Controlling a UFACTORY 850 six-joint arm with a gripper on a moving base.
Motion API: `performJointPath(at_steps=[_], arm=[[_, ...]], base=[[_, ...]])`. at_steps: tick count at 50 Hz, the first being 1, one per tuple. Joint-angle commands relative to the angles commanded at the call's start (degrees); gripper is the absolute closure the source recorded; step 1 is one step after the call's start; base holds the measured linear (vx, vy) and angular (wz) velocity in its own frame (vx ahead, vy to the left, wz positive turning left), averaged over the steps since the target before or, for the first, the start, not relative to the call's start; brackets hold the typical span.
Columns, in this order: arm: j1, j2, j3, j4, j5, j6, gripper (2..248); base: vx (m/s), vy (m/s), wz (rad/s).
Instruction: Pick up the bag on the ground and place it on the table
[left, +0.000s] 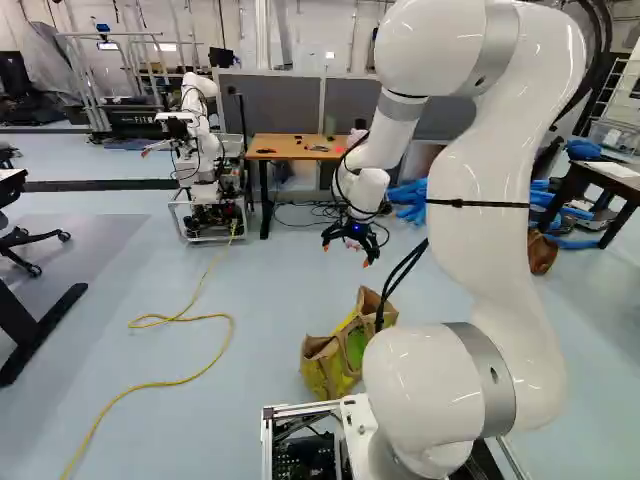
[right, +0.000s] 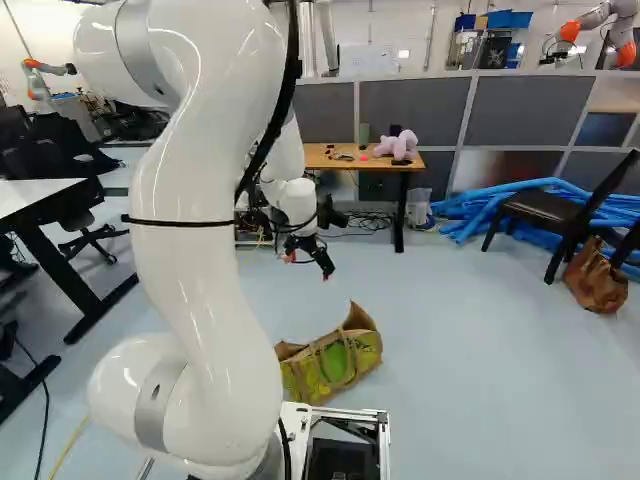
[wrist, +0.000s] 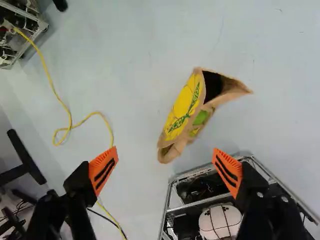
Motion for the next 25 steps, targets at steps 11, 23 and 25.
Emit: performJointPath(at_steps=[11, 23, 25], arm=[[-0.06, -2.61, -1.25, 0.0, 0.0, 0.0, 3], [-0.07, -5.46, -2.68, 0.0, 0.0, 0.0, 3], [-0.07, -5.94, -2.92, 0.0, 0.0, 0.0, 3]], base=[[0.0, 0.0, 0.0], [0.0, 0.0, 0.0], [0.0, 0.0, 0.0]])
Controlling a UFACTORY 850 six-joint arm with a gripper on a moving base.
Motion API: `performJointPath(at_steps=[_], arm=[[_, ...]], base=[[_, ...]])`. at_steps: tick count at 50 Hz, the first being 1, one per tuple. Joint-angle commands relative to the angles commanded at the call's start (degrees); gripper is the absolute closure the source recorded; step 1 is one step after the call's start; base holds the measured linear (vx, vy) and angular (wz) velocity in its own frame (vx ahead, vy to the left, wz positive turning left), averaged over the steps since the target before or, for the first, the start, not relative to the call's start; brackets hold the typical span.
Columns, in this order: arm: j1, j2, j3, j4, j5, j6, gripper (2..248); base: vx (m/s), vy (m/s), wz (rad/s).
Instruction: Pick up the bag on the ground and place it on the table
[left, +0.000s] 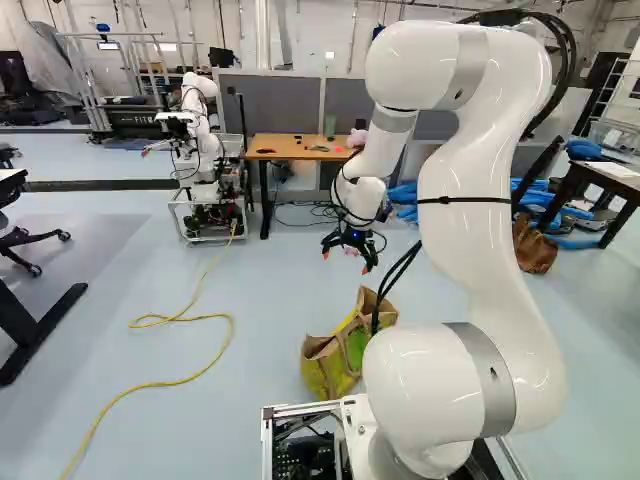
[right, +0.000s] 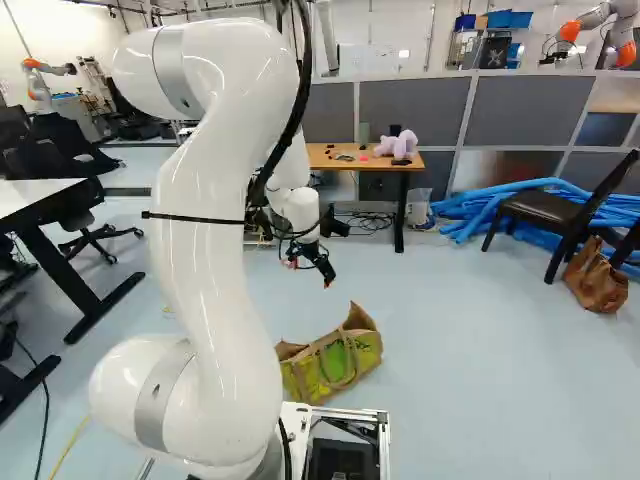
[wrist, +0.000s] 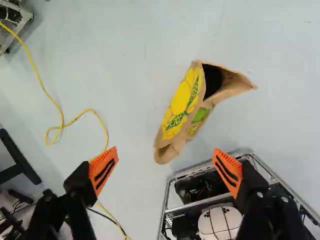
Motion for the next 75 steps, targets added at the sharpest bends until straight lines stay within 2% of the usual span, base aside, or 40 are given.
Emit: performJointPath(at_steps=[37, 47, 75], arm=[[-0.01, -8.71, -4.77, 0.0, 0.0, 0.34, 3], [-0.01, -11.04, -6.14, 0.0, 0.0, 4.99, 3], [-0.01, -17.49, -10.17, 0.0, 0.0, 21.71, 3]], base=[[0.0, 0.0, 0.0], [0.0, 0.0, 0.0], [0.0, 0.0, 0.0]])
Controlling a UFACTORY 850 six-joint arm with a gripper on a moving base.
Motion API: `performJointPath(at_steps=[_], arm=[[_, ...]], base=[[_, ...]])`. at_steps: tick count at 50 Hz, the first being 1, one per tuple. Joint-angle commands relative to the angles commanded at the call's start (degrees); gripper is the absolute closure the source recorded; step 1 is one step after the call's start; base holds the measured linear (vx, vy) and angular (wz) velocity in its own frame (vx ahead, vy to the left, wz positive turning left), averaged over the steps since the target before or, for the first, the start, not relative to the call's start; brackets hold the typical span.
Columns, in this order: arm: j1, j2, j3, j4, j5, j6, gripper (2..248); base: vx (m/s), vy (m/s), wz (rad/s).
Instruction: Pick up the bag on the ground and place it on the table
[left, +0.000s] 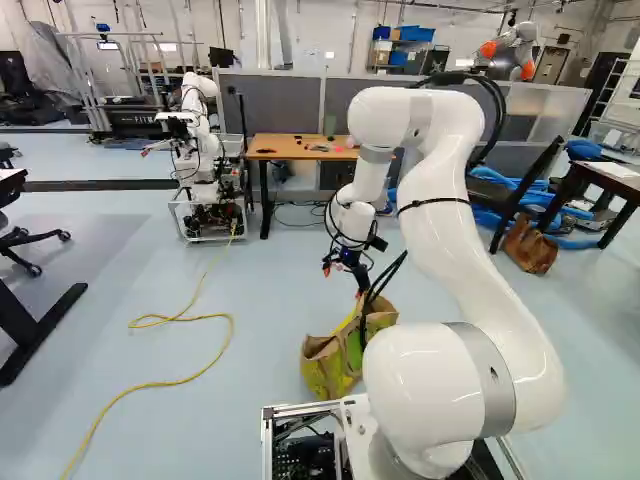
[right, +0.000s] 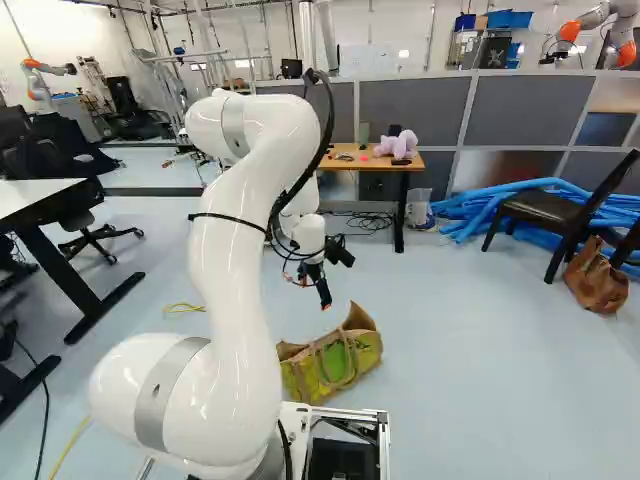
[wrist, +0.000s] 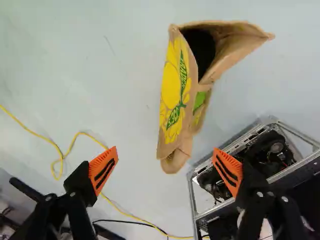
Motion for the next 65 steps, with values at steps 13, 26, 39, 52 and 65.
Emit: performJointPath(at_steps=[13, 26, 39, 52, 65], arm=[[0.0, -2.96, -1.96, 0.0, 0.0, 5.01, 3], [0.0, -5.9, -3.99, 0.0, 0.0, 5.36, 3], [-0.01, -8.83, -6.07, 0.0, 0.0, 5.36, 3], [-0.01, -11.74, -8.21, 0.0, 0.0, 5.36, 3], [-0.01, -14.62, -10.41, 0.0, 0.0, 5.36, 3]], base=[[0.0, 0.0, 0.0], [0.0, 0.0, 0.0], [0.0, 0.0, 0.0], [0.0, 0.0, 0.0], [0.0, 0.0, 0.0]])
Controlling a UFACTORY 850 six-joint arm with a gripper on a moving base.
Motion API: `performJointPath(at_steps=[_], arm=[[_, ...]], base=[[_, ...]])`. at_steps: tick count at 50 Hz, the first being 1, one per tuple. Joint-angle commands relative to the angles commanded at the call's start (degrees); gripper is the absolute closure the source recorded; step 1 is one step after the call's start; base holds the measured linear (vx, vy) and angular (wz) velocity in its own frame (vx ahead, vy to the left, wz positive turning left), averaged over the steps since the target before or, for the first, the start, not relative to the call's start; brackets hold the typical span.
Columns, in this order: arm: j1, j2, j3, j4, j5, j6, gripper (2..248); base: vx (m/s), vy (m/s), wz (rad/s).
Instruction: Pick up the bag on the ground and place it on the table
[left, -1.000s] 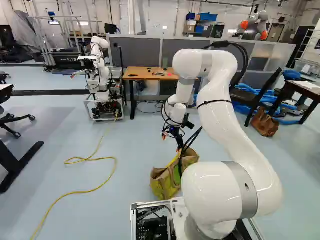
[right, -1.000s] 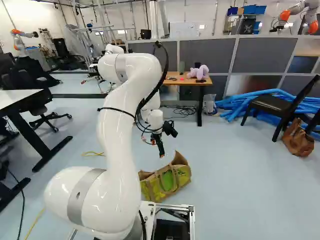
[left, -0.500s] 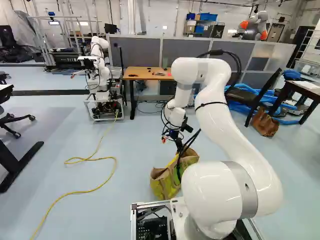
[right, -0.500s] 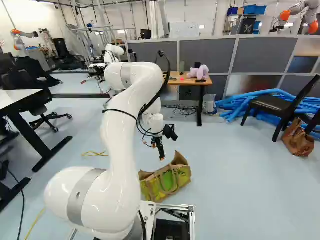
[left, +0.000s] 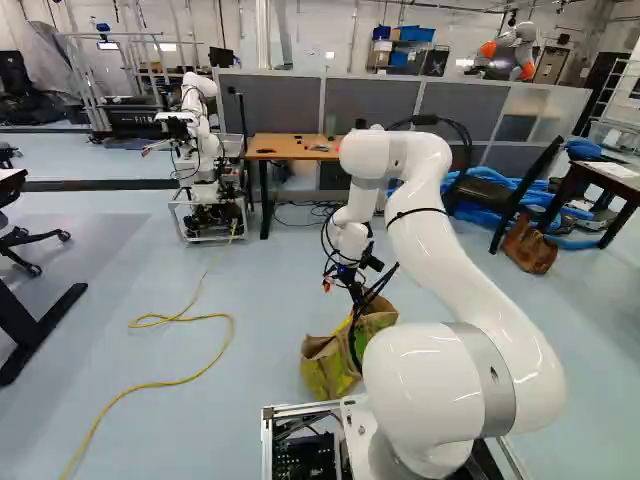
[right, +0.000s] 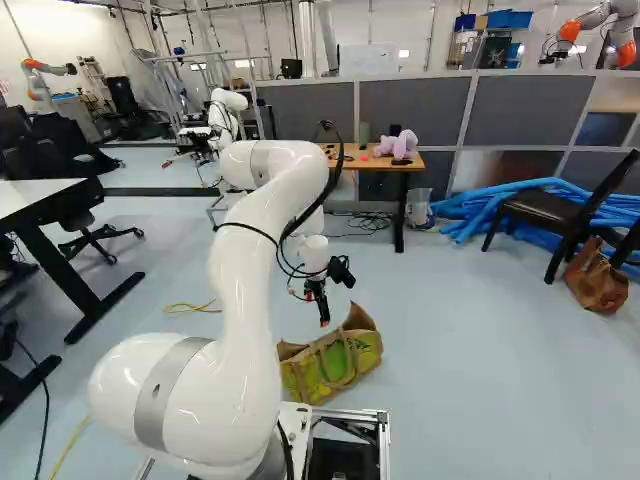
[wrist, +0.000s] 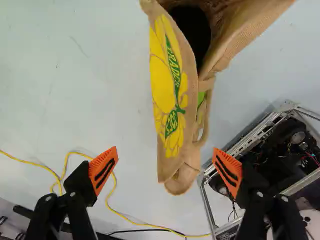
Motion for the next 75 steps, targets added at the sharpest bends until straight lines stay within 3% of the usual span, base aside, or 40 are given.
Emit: performJointPath(at_steps=[75], arm=[[-0.01, -16.5, -13.98, 0.0, 0.0, 0.0, 3]], base=[[0.0, 0.0, 0.0]])
